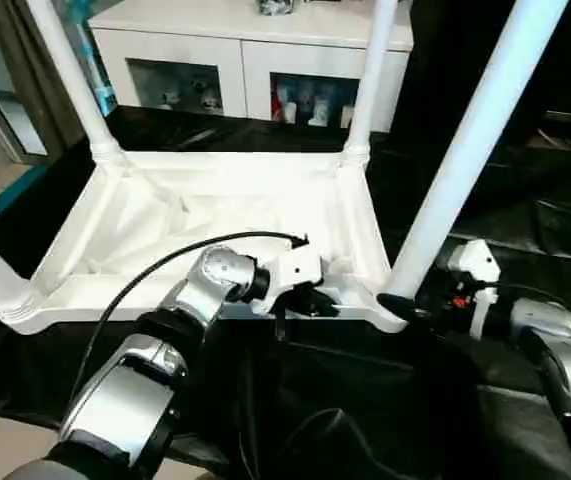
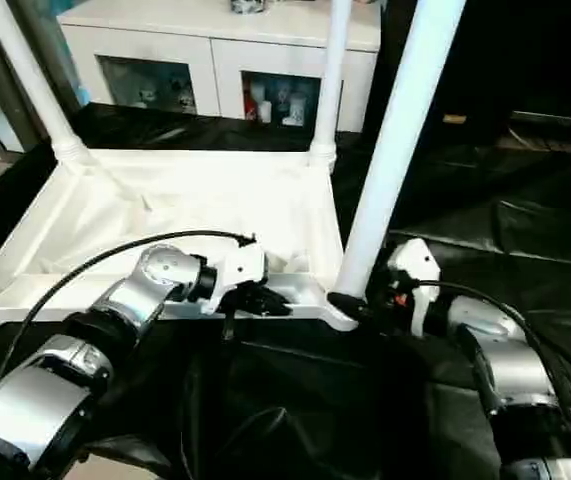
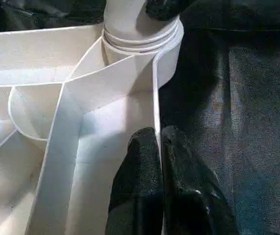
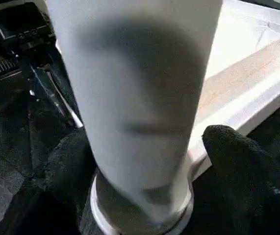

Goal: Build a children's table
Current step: Rotate leg to tighten

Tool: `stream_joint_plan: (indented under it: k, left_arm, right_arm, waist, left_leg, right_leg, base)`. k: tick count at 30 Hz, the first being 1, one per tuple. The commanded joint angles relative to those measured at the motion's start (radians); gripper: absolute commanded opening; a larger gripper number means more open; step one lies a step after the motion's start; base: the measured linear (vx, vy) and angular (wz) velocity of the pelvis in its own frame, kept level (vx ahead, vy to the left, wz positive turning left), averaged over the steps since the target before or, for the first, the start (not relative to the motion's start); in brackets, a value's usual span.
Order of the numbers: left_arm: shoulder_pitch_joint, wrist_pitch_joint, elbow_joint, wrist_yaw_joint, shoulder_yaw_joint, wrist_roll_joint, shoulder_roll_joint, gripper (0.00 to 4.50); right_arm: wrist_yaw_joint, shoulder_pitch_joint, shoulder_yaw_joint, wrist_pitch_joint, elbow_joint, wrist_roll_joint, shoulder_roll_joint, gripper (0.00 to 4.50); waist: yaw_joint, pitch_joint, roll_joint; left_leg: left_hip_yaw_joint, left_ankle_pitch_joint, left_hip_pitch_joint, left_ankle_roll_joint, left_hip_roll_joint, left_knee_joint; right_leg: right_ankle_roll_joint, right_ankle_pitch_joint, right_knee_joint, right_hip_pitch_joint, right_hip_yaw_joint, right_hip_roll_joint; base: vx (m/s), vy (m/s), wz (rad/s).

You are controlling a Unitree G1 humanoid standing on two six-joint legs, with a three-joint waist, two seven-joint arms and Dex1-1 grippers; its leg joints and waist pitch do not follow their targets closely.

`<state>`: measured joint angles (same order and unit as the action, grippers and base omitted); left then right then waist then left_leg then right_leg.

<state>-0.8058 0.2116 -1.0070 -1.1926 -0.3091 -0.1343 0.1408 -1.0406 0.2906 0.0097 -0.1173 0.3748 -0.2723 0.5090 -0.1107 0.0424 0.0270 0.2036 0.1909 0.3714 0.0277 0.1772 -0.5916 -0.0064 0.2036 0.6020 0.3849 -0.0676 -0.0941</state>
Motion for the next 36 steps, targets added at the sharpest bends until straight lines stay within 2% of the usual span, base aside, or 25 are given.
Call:
stream_joint_plan:
  k: [1, 2, 5, 6, 11, 16, 17, 19, 23, 24, 25, 26, 27, 28, 29, 30, 32, 33, 34, 35, 36]
  left_arm:
    - [0.016, -0.006, -0.018, -0.044, -0.019, -0.008, 0.005, 0.00]
    - [0.017, -0.005, -0.017, -0.047, -0.020, -0.008, 0.005, 0.00]
    - [0.018, -0.004, -0.016, -0.048, -0.020, -0.009, 0.005, 0.00]
    - [0.019, -0.005, -0.014, -0.049, -0.019, -0.008, 0.006, 0.00]
    - [0.021, -0.004, -0.010, -0.043, -0.016, -0.007, 0.011, 0.00]
    - [0.015, -0.025, -0.016, 0.027, 0.001, -0.008, 0.005, 0.00]
    - [0.011, -0.034, -0.021, 0.054, 0.008, -0.008, 0.000, 0.00]
    - [0.001, -0.049, -0.031, 0.107, 0.023, -0.005, -0.014, 0.00]
    - [-0.008, -0.064, -0.040, 0.161, 0.037, 0.000, -0.035, 0.00]
    - [-0.014, -0.073, -0.048, 0.204, 0.041, -0.003, -0.054, 0.00]
    - [-0.021, -0.080, -0.055, 0.241, 0.038, -0.010, -0.073, 0.00]
    - [-0.021, -0.080, -0.055, 0.241, 0.038, -0.010, -0.073, 0.00]
    - [-0.025, -0.088, -0.060, 0.276, 0.036, -0.016, -0.092, 0.00]
    - [-0.028, -0.093, -0.063, 0.292, 0.035, -0.019, -0.103, 0.00]
    - [-0.030, -0.097, -0.066, 0.304, 0.034, -0.020, -0.110, 0.00]
    - [-0.038, -0.110, -0.073, 0.347, 0.030, -0.028, -0.142, 0.00]
    - [-0.039, -0.108, -0.075, 0.350, 0.025, -0.031, -0.158, 0.00]
    - [-0.040, -0.105, -0.076, 0.346, 0.024, -0.032, -0.161, 0.00]
    - [-0.039, -0.104, -0.075, 0.341, 0.022, -0.032, -0.161, 0.00]
    - [-0.035, -0.095, -0.073, 0.318, 0.016, -0.031, -0.159, 0.00]
    - [-0.033, -0.090, -0.071, 0.304, 0.013, -0.030, -0.157, 0.00]
  right_arm:
    - [-0.011, 0.018, 0.016, 0.007, 0.011, 0.010, 0.000, 3.26]
    - [-0.016, 0.021, 0.020, 0.008, 0.016, 0.010, 0.002, 3.06]
    - [-0.022, 0.024, 0.023, 0.007, 0.020, 0.008, 0.003, 2.95]
    - [-0.030, 0.027, 0.025, 0.008, 0.025, 0.008, 0.003, 2.83]
    - [-0.054, 0.032, 0.032, 0.003, 0.037, 0.004, -0.002, 2.47]
    - [-0.019, 0.006, 0.015, -0.020, 0.018, -0.016, -0.035, 2.10]
    - [0.003, -0.006, 0.011, -0.025, 0.011, -0.020, -0.047, 2.10]
    - [0.070, -0.025, 0.001, -0.028, 0.014, -0.014, -0.080, 2.07]
    - [0.170, -0.042, -0.012, -0.020, 0.033, 0.008, -0.127, 2.05]
    - [0.253, -0.048, -0.019, -0.013, 0.053, 0.030, -0.167, 2.04]
    - [0.327, -0.047, -0.023, -0.019, 0.071, 0.046, -0.206, 2.04]
    - [0.327, -0.047, -0.023, -0.019, 0.071, 0.046, -0.206, 2.03]
    - [0.395, -0.042, -0.029, -0.028, 0.085, 0.059, -0.244, 2.03]
    - [0.431, -0.035, -0.033, -0.034, 0.093, 0.065, -0.264, 2.03]
    - [0.457, -0.031, -0.035, -0.038, 0.099, 0.069, -0.279, 2.03]
    - [0.543, -0.002, -0.032, -0.048, 0.118, 0.086, -0.341, 2.03]
    - [0.565, 0.013, -0.021, -0.043, 0.116, 0.091, -0.374, 2.03]
    - [0.569, 0.017, -0.017, -0.039, 0.114, 0.092, -0.381, 2.03]
    - [0.564, 0.018, -0.017, -0.039, 0.112, 0.088, -0.383, 2.38]
    - [0.546, 0.023, -0.015, -0.041, 0.105, 0.071, -0.394, 2.38]
    - [0.534, 0.025, -0.015, -0.041, 0.100, 0.063, -0.398, 2.59]
  waist:
    - [-0.001, -0.061, -0.020]
    - [-0.001, -0.060, -0.022]
    - [0.000, -0.059, -0.021]
    - [-0.001, -0.059, -0.024]
    - [-0.001, -0.060, -0.027]
    - [0.000, -0.057, -0.025]
    - [0.001, -0.055, -0.028]
    - [0.003, -0.052, -0.026]
    - [0.013, -0.046, -0.024]
    - [0.020, -0.047, -0.018]
    - [0.022, -0.047, -0.021]
    - [0.028, -0.047, -0.017]
    - [0.032, -0.045, -0.017]
    - [0.033, -0.044, -0.008]
    - [0.037, -0.044, -0.012]
    - [0.042, -0.044, -0.006]
    - [0.053, -0.044, -0.008]
    - [0.056, -0.043, -0.009]
    - [0.057, -0.042, -0.009]
    - [0.058, -0.042, -0.010]
    - [0.058, -0.043, -0.011]
  left_leg:
    - [-0.027, 0.115, -0.011, -0.126, 0.062, 0.059]
    - [-0.026, 0.120, -0.011, -0.123, 0.063, 0.060]
    - [-0.027, 0.134, -0.013, -0.114, 0.064, 0.062]
    - [-0.027, 0.132, -0.012, -0.113, 0.064, 0.062]
    - [-0.027, 0.118, -0.010, -0.122, 0.063, 0.060]
    - [-0.027, 0.136, -0.011, -0.112, 0.064, 0.063]
    - [-0.027, 0.146, -0.011, -0.105, 0.063, 0.065]
    - [-0.027, 0.171, -0.015, -0.092, 0.064, 0.068]
    - [-0.033, 0.244, -0.020, -0.044, 0.063, 0.079]
    - [-0.035, 0.259, -0.020, -0.030, 0.062, 0.082]
    - [-0.035, 0.264, -0.020, -0.026, 0.062, 0.083]
    - [-0.037, 0.273, -0.020, -0.018, 0.061, 0.085]
    - [-0.039, 0.286, -0.019, -0.011, 0.062, 0.088]
    - [-0.040, 0.304, -0.022, -0.007, 0.060, 0.088]
    - [-0.038, 0.311, -0.023, -0.005, 0.061, 0.089]
    - [-0.040, 0.328, -0.025, 0.007, 0.059, 0.091]
    - [-0.044, 0.348, -0.021, 0.019, 0.058, 0.096]
    - [-0.043, 0.361, -0.025, 0.016, 0.059, 0.094]
    - [-0.042, 0.368, -0.026, 0.013, 0.058, 0.094]
    - [-0.042, 0.374, -0.025, 0.006, 0.058, 0.094]
    - [-0.042, 0.364, -0.023, 0.000, 0.058, 0.094]
  right_leg:
    - [-0.280, 0.033, -0.057, -0.046, 0.040, -0.071]
    - [-0.277, 0.047, -0.059, -0.046, 0.040, -0.072]
    - [-0.274, 0.074, -0.062, -0.044, 0.040, -0.071]
    - [-0.273, 0.077, -0.060, -0.045, 0.041, -0.073]
    - [-0.273, 0.061, -0.058, -0.046, 0.041, -0.072]
    - [-0.263, 0.102, -0.064, -0.043, 0.042, -0.073]
    - [-0.257, 0.127, -0.067, -0.042, 0.042, -0.073]
    - [-0.247, 0.177, -0.074, -0.039, 0.043, -0.073]
    - [-0.214, 0.299, -0.090, -0.034, 0.045, -0.077]
    - [-0.205, 0.310, -0.092, -0.033, 0.045, -0.075]
    - [-0.202, 0.312, -0.093, -0.034, 0.045, -0.075]
    - [-0.200, 0.312, -0.094, -0.032, 0.045, -0.074]
    - [-0.195, 0.324, -0.095, -0.032, 0.045, -0.074]
    - [-0.188, 0.348, -0.099, -0.032, 0.045, -0.076]
    - [-0.186, 0.353, -0.102, -0.029, 0.046, -0.074]
    - [-0.184, 0.359, -0.103, -0.027, 0.046, -0.073]
    - [-0.174, 0.373, -0.104, -0.030, 0.043, -0.072]
    - [-0.171, 0.375, -0.108, -0.027, 0.045, -0.072]
    - [-0.171, 0.380, -0.109, -0.025, 0.046, -0.072]
    - [-0.169, 0.388, -0.111, -0.026, 0.047, -0.074]
    - [-0.169, 0.379, -0.111, -0.027, 0.047, -0.074]
  base:
    - [0.000, 0.000, 0.00]
    - [0.000, 0.000, 0.00]
    - [0.000, 0.000, 0.00]
    - [0.000, 0.000, 0.00]
    - [0.000, 0.000, 0.00]
    - [0.000, 0.000, 0.00]
    - [0.000, 0.000, 0.00]
    - [0.000, 0.000, 0.00]
    - [0.000, 0.000, 0.00]
    - [0.000, 0.000, 0.00]
    - [0.000, 0.000, 0.00]
    - [0.000, 0.000, 0.00]
    - [0.000, 0.000, 0.00]
    - [0.000, 0.000, 0.00]
    - [0.000, 0.000, 0.00]
    - [0.000, 0.000, 0.00]
    - [0.000, 0.000, 0.00]
    - [0.000, 0.000, 0.00]
    - [0.000, 0.000, 0.00]
    - [0.000, 0.000, 0.00]
    - [0.000, 0.000, 0.00]
